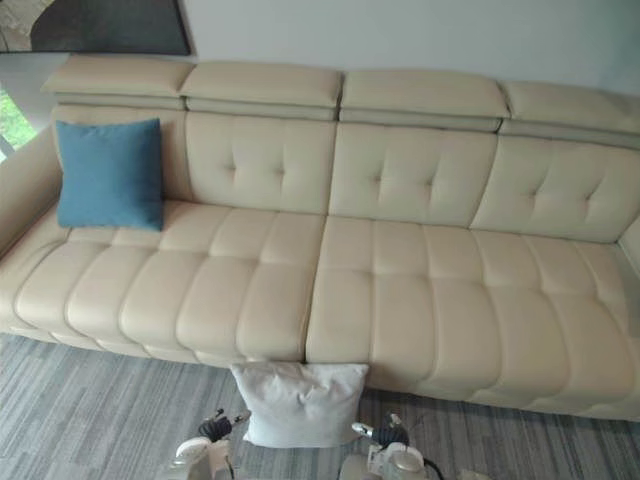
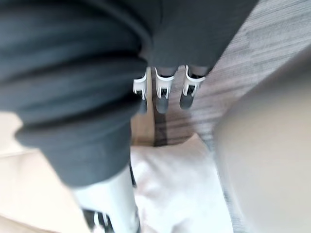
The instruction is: Pick up cushions and gather them together orderly.
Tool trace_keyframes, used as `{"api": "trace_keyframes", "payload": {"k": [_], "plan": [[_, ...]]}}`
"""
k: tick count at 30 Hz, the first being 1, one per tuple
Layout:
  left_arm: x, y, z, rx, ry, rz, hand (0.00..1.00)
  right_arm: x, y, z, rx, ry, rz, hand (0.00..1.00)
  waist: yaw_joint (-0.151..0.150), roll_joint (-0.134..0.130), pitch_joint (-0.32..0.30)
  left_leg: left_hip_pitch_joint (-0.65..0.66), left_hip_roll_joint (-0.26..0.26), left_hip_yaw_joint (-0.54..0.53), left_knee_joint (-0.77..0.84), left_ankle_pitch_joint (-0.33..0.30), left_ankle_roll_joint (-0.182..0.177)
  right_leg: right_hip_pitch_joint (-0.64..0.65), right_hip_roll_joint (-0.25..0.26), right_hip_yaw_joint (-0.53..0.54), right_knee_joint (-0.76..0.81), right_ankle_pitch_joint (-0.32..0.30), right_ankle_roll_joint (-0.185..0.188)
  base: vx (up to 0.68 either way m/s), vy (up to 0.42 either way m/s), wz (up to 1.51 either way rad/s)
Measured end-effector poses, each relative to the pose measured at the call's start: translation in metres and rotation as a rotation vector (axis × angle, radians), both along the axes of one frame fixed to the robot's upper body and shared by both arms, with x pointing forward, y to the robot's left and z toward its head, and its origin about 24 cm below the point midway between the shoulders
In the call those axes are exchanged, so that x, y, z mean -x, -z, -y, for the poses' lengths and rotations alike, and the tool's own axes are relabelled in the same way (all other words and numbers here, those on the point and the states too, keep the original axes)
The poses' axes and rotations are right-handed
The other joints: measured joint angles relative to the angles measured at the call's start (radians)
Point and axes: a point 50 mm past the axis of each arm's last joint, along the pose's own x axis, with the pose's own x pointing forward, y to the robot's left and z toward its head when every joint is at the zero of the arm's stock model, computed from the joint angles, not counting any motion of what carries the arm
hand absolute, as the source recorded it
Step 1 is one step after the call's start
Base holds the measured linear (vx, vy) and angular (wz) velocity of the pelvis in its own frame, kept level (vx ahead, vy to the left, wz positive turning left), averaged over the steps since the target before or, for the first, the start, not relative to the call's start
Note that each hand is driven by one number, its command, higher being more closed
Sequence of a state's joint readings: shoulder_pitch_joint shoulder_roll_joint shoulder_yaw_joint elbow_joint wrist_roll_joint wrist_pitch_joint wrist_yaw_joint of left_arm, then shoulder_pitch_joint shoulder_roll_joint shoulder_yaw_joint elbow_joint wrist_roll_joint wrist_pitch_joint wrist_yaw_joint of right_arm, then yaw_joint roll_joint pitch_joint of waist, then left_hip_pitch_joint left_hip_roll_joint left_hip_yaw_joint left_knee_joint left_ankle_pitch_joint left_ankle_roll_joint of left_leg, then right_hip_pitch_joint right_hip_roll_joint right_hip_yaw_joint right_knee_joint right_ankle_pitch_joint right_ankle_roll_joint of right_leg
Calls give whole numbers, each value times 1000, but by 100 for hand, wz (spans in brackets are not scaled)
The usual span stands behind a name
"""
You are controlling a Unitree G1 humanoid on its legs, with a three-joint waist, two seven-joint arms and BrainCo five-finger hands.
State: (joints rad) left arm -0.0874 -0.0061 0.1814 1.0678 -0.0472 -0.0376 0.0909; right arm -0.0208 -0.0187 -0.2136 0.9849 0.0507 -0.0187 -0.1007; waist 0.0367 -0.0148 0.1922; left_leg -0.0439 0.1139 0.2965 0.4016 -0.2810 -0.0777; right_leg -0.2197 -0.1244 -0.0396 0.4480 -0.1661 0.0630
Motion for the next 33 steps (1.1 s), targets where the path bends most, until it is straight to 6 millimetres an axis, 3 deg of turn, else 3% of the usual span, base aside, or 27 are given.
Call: {"api": "trace_keyframes", "payload": {"k": [4,8,12,14,19,23,26,27,28,29,33], "plan": [[-50,-29,-19,-34,-96,173,0,-32,-17,20,22,120,108,0,0,-3,116,-240,19,-53,187,-37,20,-191,-4,-7,112,-10,-5,-280,-55,21],[-95,-69,-48,-28,-289,371,0,-69,-42,36,35,220,245,0,-1,-4,160,-502,39,-78,356,-62,33,-427,-9,-7,223,-14,-15,-320,-28,4],[-135,-114,-68,-20,-388,554,0,-113,-76,36,10,265,403,0,-1,-7,189,-711,53,-97,443,-56,45,-616,-14,-9,281,10,-19,-214,-20,8],[-157,-146,-77,-28,-401,665,0,-146,-109,32,-1,261,540,0,-2,-7,225,-817,64,-101,494,-49,54,-712,-15,-8,314,27,-25,-189,-10,-1],[-198,-229,-80,-86,-336,939,0,-202,-196,32,10,243,860,0,1,-9,281,-1054,85,-122,621,-43,65,-942,-16,-5,432,30,-22,-118,-2,4],[-221,-282,-62,-113,-253,1086,0,-231,-270,25,28,200,1083,0,1,-8,324,-1196,97,-133,715,-53,68,-1086,-15,3,529,20,-31,-43,-3,0],[-233,-313,-36,-110,-176,1171,0,-243,-311,6,7,163,1204,0,0,-9,327,-1287,104,-149,778,-64,67,-1179,-15,4,597,8,-32,-40,-19,3],[-234,-317,-31,-110,-165,1180,0,-245,-316,2,6,153,1216,0,0,-8,330,-1296,105,-150,785,-64,68,-1187,-15,4,604,6,-32,-51,-21,3],[-237,-324,-22,-106,-146,1198,0,-248,-326,-9,0,126,1242,100,0,-7,333,-1310,108,-151,799,-68,65,-1204,-15,5,618,-1,-28,-57,-14,-2],[-239,-330,-12,-106,-125,1214,100,-249,-335,-18,-4,107,1266,100,-1,-7,333,-1321,111,-151,807,-70,65,-1217,-15,6,629,-4,-29,-60,-12,-3],[-241,-345,20,-85,-75,1260,100,-251,-344,-40,-14,83,1288,100,-4,-7,333,-1343,116,-158,812,-73,61,-1237,-13,-3,633,-8,-32,-54,-8,-2]]}}
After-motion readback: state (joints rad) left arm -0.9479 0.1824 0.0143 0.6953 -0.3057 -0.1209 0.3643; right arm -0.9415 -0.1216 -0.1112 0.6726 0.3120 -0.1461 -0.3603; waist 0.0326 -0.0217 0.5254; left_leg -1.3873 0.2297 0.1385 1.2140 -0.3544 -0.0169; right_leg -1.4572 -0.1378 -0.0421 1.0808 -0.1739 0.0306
